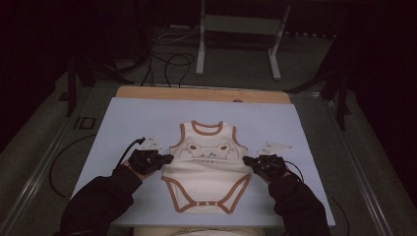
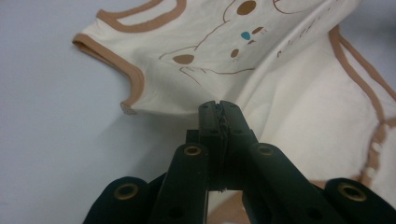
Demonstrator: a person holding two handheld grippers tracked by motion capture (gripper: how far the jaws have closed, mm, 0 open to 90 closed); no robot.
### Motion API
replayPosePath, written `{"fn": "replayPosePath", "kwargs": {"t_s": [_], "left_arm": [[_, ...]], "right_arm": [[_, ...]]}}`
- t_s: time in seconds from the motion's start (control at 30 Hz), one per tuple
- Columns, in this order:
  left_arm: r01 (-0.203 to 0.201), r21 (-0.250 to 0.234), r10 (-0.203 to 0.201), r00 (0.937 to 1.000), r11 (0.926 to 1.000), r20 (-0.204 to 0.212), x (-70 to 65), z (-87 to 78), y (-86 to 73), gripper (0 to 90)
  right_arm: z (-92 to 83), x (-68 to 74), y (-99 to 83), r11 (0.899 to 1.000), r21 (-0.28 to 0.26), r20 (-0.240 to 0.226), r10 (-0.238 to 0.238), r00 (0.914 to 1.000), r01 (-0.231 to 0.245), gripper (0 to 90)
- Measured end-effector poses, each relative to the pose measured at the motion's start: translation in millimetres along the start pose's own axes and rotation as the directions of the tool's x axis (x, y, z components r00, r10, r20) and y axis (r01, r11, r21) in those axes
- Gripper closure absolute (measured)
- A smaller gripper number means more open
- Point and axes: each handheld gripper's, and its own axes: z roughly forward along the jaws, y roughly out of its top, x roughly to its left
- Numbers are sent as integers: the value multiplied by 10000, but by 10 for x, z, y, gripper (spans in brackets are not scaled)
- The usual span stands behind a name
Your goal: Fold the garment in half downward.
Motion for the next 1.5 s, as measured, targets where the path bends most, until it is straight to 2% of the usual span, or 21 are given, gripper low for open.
{"fn": "replayPosePath", "kwargs": {"t_s": [0.13,0.3,0.6,0.73,0.77,0.97,1.17,1.37,1.5], "left_arm": [[-132,139,130,9998,9998,181,-96,-35,-88,900],[-113,35,111,9994,9999,343,-205,-72,-178,900],[-306,307,290,9981,9991,539,-381,-68,-358,900],[-246,379,220,9975,9990,671,-429,-56,-412,900],[-328,399,302,9975,9987,636,-444,-55,-426,900],[-175,521,127,9958,9985,910,-493,-48,-516,900],[-74,567,18,9952,9984,980,-535,-46,-595,900],[-269,765,195,9953,9967,954,-588,-12,-655,900],[-196,867,107,9947,9960,1026,-576,17,-698,899]], "right_arm": [[-20,77,-84,9999,145,-62,-69,10000,70,896],[-53,172,-169,9991,290,-24,-294,9996,294,895],[-126,261,-344,9993,361,-286,-75,9996,85,895],[-131,301,-412,9990,450,-374,66,9993,-49,895],[-131,311,-423,9989,471,-398,29,9992,-10,894],[-163,350,-482,9985,551,-421,-48,9991,72,894],[-188,363,-574,9972,751,-586,4,9983,40,894],[-177,389,-635,9962,868,-655,61,9978,-4,894],[-166,397,-665,9954,957,-733,154,9972,-84,894]]}}
